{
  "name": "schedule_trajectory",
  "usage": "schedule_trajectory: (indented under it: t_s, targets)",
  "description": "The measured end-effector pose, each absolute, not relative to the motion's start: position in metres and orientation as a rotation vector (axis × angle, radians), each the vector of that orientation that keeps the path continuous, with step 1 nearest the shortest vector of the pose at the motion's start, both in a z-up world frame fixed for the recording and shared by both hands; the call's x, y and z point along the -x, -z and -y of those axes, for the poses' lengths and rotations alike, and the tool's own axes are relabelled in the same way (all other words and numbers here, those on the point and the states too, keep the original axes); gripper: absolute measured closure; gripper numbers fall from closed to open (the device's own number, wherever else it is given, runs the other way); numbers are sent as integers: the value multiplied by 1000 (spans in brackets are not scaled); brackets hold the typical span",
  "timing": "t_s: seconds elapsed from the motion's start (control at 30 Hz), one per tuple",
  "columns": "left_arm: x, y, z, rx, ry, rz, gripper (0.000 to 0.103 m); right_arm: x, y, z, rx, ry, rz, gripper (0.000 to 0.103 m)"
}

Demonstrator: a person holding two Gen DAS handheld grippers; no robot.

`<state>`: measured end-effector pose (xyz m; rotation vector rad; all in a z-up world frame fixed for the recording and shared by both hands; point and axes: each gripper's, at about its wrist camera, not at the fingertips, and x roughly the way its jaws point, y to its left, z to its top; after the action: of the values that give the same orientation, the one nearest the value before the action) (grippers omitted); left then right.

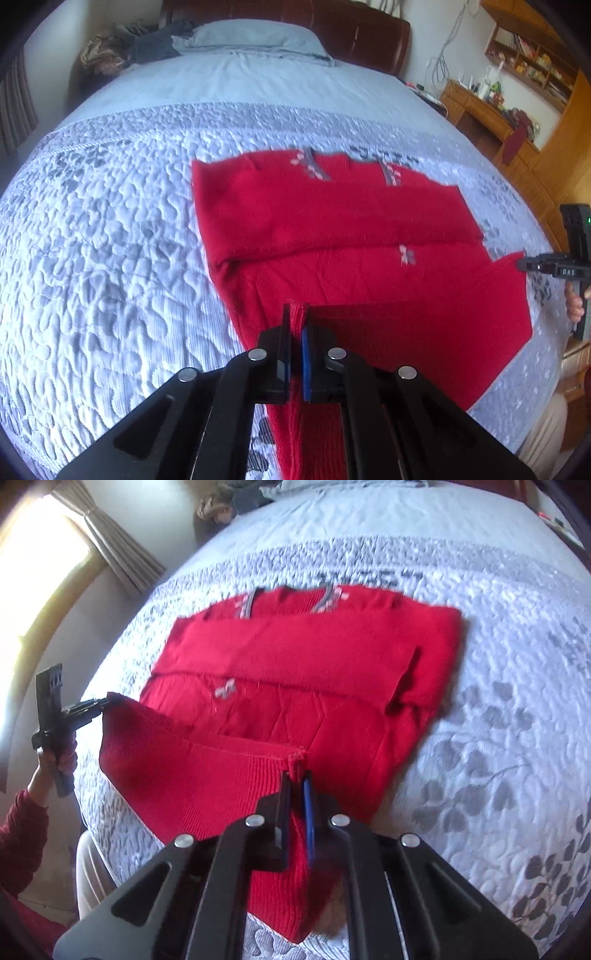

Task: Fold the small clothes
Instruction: 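Lift the ribbed hem with both grippers and fold it toward the collar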

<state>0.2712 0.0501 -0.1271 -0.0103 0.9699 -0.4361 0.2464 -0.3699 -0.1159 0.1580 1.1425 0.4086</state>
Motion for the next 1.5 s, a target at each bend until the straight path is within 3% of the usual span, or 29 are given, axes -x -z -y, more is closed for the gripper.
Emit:
schedule_trajectory:
  t_s: [0.3, 0.47, 0.7, 0.87, 1.03, 1.1, 1.17, 1.2, 1.23, 1.27, 1.3, 1.5]
  targets:
    - [-360, 73, -42, 85, 338, -864, 99, -321, 68, 398, -188, -299, -1046, 98]
    - [-436, 70, -20, 74, 267, -851, 99, -393, 59, 407, -181, -221, -1046, 99]
    - [-509, 120, 4, 30, 181, -933, 99, -476, 118, 414, -178, -117, -1147, 99]
    - [-528, 175, 21, -66, 133, -1042, 99, -491, 168, 420, -193, -67, -1231, 98]
    - [-528, 195, 26, -114, 110, -1065, 97, -493, 192, 428, -228, -38, -1256, 95]
    - [-526, 193, 25, -114, 97, -1067, 92, -491, 192, 427, -217, -32, -1254, 92]
    - [-522, 185, 19, -114, 61, -1060, 72, -485, 183, 426, -204, -17, -1236, 81]
    - [-518, 178, 14, -101, 59, -1057, 70, -478, 175, 427, -196, -8, -1219, 78]
    - [-512, 170, 7, -87, 55, -1055, 59, -466, 164, 429, -193, -3, -1201, 76]
    - [-504, 163, 0, -70, 43, -1054, 44, -457, 157, 429, -198, -14, -1196, 67]
    - [-490, 154, -11, -49, 36, -1054, 38, -440, 147, 431, -203, -33, -1197, 62]
    - [-397, 145, -62, -3, 97, -1179, 28, -346, 134, 423, -151, -101, -1296, 51]
